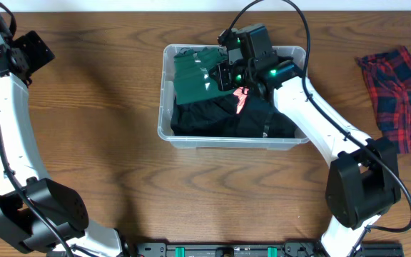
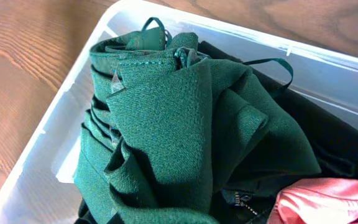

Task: Pack container
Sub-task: 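Lower the green garment into the bin's left side and release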

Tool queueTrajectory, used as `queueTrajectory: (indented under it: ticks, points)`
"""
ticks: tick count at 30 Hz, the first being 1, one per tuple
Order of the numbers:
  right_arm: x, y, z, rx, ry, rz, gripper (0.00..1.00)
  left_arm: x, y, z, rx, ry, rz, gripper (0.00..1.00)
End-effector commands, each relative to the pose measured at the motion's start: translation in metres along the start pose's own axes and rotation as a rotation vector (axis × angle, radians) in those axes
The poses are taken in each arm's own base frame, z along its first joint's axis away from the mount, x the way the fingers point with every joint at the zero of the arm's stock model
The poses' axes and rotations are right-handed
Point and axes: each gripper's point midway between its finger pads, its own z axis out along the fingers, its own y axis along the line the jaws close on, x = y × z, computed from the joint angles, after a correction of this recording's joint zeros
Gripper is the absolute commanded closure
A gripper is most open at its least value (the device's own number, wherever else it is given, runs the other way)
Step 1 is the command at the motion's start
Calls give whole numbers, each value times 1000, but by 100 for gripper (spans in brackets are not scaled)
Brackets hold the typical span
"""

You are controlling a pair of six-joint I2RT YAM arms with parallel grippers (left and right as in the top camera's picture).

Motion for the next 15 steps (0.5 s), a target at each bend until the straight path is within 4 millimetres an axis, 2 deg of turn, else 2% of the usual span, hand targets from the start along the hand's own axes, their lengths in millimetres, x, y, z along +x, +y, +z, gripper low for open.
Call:
queueTrajectory:
  ticks: [1,8,15]
  points:
    - [-2,-6,2,43,-8,13,99,-2,3,-2,-12,-9,0,2]
    - [2,-9,9,46,5,16,99,-2,3,-2,-12,-9,0,2]
    - [17,-18,25,59,52,30,99,-2,3,-2,-12,-9,0,2]
